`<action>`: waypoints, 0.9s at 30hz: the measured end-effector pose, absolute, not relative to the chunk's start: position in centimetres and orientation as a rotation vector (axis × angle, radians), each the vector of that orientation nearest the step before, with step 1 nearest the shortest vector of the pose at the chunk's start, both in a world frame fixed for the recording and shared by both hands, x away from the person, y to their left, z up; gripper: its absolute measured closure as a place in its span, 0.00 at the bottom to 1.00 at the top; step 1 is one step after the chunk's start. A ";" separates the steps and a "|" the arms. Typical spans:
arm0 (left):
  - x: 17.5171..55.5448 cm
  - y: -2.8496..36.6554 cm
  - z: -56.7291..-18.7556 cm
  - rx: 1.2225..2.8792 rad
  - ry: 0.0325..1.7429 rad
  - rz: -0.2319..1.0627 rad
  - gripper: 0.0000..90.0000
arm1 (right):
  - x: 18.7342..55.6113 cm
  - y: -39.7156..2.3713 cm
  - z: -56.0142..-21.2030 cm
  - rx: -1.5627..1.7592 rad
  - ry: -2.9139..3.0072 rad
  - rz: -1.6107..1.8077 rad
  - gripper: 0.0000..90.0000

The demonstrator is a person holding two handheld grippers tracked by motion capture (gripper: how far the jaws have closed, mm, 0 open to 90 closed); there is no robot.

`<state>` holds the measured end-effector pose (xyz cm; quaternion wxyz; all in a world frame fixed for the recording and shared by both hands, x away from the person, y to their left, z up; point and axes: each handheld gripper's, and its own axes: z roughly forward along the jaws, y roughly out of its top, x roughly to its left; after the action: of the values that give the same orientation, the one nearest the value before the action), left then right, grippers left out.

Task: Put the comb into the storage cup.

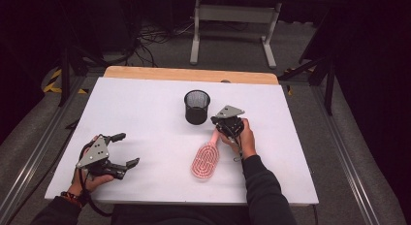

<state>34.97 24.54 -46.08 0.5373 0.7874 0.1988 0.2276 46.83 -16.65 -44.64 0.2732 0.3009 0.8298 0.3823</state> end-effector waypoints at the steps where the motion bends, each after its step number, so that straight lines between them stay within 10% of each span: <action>1: 35.0 24.6 -46.1 1.880 0.471 0.544 0.07 | 46.8 -16.7 -44.7 0.811 2.233 1.028 1.00; 27: 35.0 24.5 -46.1 1.889 0.465 0.547 0.07 | 46.9 -16.7 -45.0 0.824 2.237 0.997 1.00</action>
<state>35.00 24.45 -46.10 0.5317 0.7917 0.1948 0.2293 46.85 -16.72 -45.00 0.2751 0.3065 0.8323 0.3709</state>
